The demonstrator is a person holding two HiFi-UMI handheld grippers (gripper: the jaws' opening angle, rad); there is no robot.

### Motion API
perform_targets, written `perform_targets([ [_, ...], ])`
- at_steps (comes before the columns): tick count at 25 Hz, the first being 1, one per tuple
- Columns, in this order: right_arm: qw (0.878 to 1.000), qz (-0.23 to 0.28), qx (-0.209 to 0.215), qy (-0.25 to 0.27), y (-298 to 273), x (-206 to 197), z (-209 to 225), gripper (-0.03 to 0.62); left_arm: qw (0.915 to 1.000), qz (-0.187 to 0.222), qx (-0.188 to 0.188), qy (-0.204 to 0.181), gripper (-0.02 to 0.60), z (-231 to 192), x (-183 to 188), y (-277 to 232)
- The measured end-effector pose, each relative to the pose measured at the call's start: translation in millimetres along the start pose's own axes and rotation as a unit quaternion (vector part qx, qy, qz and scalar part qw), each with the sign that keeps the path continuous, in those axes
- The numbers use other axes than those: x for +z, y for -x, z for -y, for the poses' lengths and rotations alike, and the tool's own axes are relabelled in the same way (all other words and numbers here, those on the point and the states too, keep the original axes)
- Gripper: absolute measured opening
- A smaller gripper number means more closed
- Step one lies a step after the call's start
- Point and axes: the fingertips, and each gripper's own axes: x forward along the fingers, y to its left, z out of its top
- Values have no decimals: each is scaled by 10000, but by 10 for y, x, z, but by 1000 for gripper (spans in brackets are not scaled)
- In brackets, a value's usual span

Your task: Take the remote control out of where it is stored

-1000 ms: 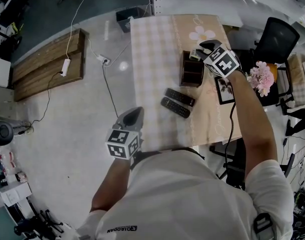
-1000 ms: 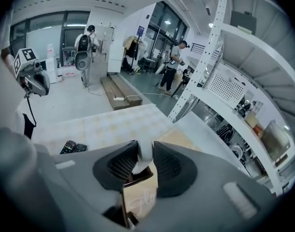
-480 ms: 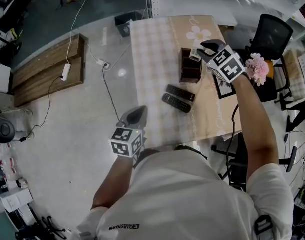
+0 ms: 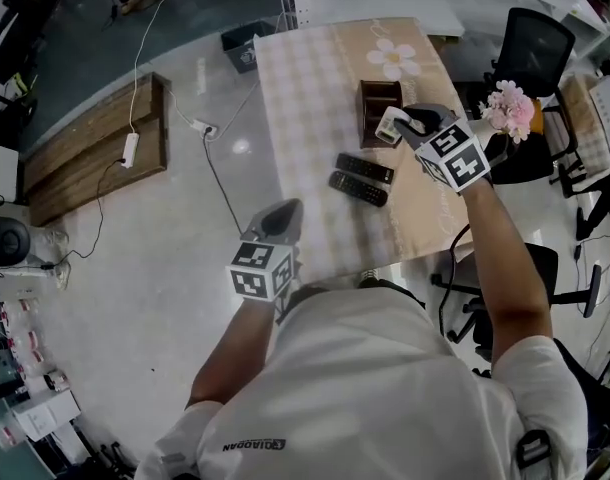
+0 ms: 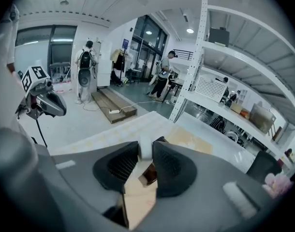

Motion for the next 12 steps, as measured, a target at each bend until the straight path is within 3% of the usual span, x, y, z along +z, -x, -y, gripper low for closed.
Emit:
perform_targets([
  [8,9958,285,-91,-864,125,-197,-378,104,9995,-144,-217,-162,5,6,-78,7],
  [12,9850,489,-90,-1651,155,-355,-538,104,9989,-219,-319,-258,5,26,-90,6],
])
